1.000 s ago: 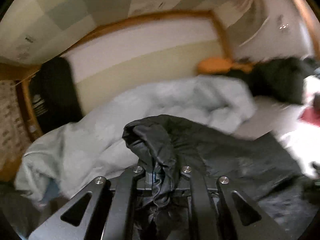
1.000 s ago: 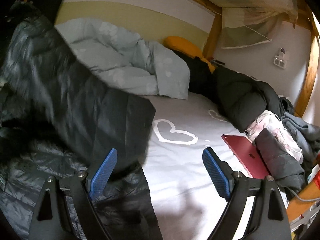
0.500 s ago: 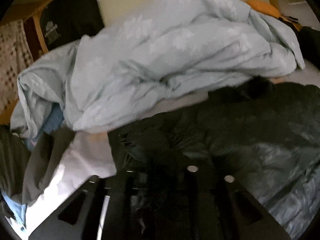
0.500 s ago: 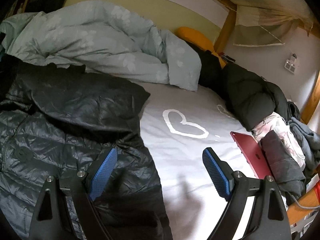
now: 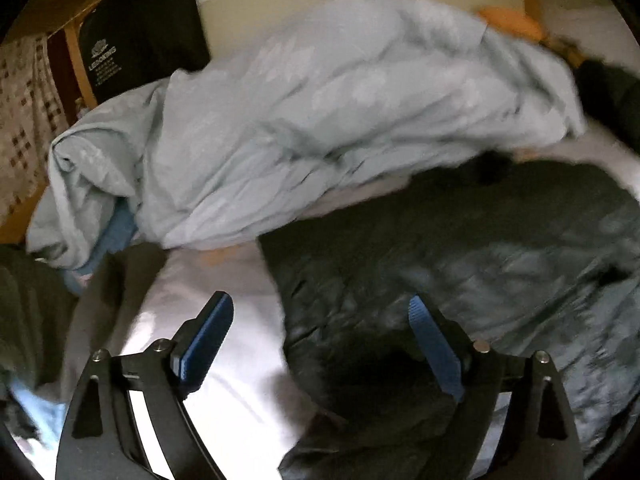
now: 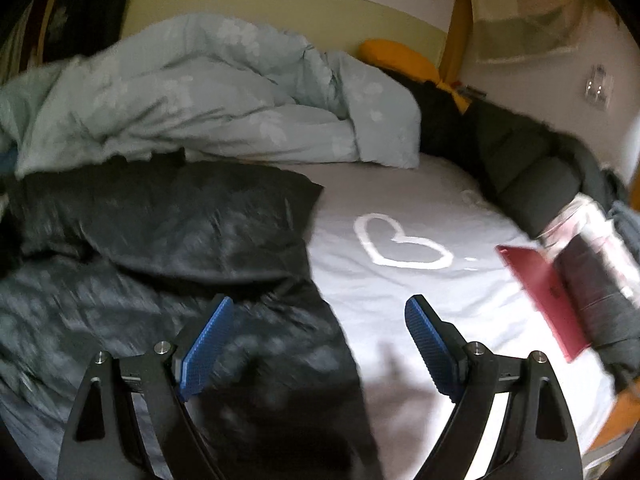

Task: Fold large clothes

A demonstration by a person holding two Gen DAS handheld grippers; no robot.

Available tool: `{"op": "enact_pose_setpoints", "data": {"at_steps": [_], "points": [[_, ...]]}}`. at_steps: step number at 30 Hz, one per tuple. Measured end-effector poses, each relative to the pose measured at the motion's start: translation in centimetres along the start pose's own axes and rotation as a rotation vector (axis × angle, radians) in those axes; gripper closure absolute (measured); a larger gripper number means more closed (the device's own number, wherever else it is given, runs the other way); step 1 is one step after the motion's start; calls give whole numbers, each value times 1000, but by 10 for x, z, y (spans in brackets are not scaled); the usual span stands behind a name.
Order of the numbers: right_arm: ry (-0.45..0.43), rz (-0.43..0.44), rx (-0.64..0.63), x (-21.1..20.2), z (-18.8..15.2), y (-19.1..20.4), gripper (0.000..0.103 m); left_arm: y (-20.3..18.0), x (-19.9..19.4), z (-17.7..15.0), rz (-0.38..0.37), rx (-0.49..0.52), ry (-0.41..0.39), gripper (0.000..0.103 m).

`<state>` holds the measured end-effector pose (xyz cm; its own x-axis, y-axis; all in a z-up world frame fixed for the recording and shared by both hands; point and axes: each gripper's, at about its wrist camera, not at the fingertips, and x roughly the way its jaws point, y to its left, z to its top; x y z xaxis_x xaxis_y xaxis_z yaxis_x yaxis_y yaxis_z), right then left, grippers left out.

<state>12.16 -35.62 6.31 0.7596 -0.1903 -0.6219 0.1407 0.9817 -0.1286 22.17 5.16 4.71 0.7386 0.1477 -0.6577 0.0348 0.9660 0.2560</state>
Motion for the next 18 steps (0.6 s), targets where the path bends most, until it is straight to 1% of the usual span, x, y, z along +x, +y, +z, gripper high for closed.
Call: {"op": "enact_pose_setpoints", "data": {"at_steps": [1, 2, 3, 4, 6, 7, 9, 11, 14, 16, 18], "points": [[6, 29, 20, 4, 6, -2, 15, 0, 10, 0, 13, 3, 48, 14], [13, 71, 50, 12, 16, -5, 15, 2, 25, -1, 30, -6, 115, 15], [24, 97, 62, 19, 22, -6, 15, 6, 35, -1, 35, -26, 148, 16], [45, 129, 67, 28, 28, -6, 15, 10, 45, -2, 24, -55, 164, 16], [131, 219, 37, 61, 39, 0, 15, 20, 58, -2, 5, -98, 176, 16], [143, 226, 29, 71, 42, 2, 15, 23, 64, -2, 5, -110, 180, 16], [219, 208, -1, 107, 43, 9, 15, 29, 78, -3, 17, -112, 200, 15], [324, 119, -23, 145, 38, 10, 15, 31, 89, -6, 37, -91, 220, 15], [341, 160, 50, 165, 33, -5, 15, 35, 101, -13, 80, -84, 243, 15], [335, 153, 62, 166, 33, -11, 15, 40, 105, -16, 56, -106, 241, 15], [318, 126, 48, 166, 34, -14, 14, 40, 106, -17, 51, -106, 233, 15]]}}
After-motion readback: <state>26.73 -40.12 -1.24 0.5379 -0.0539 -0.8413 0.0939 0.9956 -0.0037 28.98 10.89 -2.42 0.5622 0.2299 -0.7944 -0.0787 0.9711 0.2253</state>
